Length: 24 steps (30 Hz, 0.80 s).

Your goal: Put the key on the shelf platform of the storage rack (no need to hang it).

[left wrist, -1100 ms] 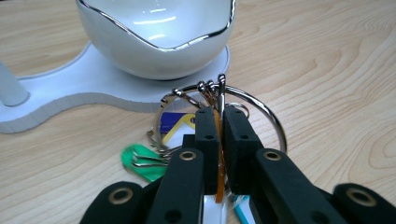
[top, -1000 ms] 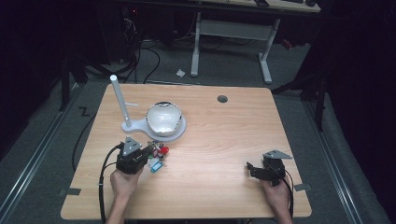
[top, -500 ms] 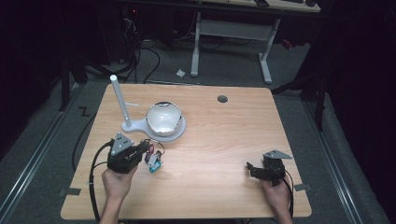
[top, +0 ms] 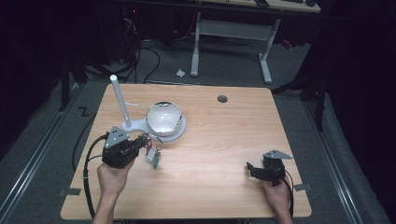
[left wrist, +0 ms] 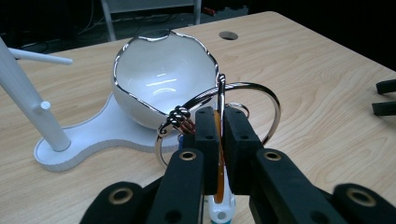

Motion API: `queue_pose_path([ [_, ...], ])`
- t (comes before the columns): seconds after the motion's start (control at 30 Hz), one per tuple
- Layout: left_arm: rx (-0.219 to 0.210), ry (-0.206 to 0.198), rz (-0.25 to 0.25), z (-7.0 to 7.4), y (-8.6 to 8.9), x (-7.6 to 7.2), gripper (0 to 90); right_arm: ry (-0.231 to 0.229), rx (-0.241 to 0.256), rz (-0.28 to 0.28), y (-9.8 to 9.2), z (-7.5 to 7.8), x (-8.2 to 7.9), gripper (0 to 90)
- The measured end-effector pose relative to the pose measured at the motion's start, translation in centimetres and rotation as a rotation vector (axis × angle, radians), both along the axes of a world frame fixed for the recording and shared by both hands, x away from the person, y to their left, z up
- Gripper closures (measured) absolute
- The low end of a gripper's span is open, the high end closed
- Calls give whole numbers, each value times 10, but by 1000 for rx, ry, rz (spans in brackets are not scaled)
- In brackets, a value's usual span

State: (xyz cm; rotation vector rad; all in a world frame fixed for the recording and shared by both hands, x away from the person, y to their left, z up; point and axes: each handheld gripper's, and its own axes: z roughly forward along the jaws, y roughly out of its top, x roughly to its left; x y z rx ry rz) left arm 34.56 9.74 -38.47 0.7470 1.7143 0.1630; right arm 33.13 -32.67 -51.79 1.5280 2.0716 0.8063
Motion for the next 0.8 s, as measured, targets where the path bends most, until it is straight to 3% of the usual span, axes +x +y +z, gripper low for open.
queue_pose_path([
  [0.23, 0, 2, -15, 20, 4, 4, 854, 0, 0, 2, 0, 0, 0, 199],
  [0.5, -35, 5, -14, 40, 8, 10, 854, 0, 1, 3, 0, 0, 0, 198],
  [0.8, -28, -6, -30, 59, 5, 19, 854, -2, 0, 4, 0, 0, 0, 198],
])
